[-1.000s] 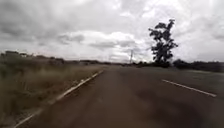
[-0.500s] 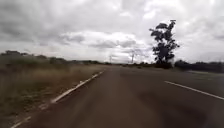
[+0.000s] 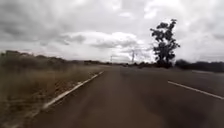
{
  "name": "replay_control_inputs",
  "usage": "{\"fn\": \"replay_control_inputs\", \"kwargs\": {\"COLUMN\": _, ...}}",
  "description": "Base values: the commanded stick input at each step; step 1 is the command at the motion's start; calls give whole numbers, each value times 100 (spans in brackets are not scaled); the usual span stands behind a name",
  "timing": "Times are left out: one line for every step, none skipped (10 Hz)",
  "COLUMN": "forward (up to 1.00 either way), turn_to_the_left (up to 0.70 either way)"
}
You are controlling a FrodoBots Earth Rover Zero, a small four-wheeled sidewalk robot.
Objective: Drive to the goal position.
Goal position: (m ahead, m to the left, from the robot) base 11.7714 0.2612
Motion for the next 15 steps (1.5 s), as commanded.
{"fn": "replay_control_inputs", "kwargs": {"forward": 50, "turn_to_the_left": 0}}
{"fn": "replay_control_inputs", "kwargs": {"forward": 50, "turn_to_the_left": 0}}
{"fn": "replay_control_inputs", "kwargs": {"forward": 50, "turn_to_the_left": 0}}
{"fn": "replay_control_inputs", "kwargs": {"forward": 50, "turn_to_the_left": 0}}
{"fn": "replay_control_inputs", "kwargs": {"forward": 50, "turn_to_the_left": 0}}
{"fn": "replay_control_inputs", "kwargs": {"forward": 50, "turn_to_the_left": 0}}
{"fn": "replay_control_inputs", "kwargs": {"forward": 50, "turn_to_the_left": 0}}
{"fn": "replay_control_inputs", "kwargs": {"forward": 50, "turn_to_the_left": 0}}
{"fn": "replay_control_inputs", "kwargs": {"forward": 50, "turn_to_the_left": 0}}
{"fn": "replay_control_inputs", "kwargs": {"forward": 50, "turn_to_the_left": 0}}
{"fn": "replay_control_inputs", "kwargs": {"forward": 50, "turn_to_the_left": 0}}
{"fn": "replay_control_inputs", "kwargs": {"forward": 50, "turn_to_the_left": 0}}
{"fn": "replay_control_inputs", "kwargs": {"forward": 50, "turn_to_the_left": 0}}
{"fn": "replay_control_inputs", "kwargs": {"forward": 50, "turn_to_the_left": 0}}
{"fn": "replay_control_inputs", "kwargs": {"forward": 50, "turn_to_the_left": 0}}
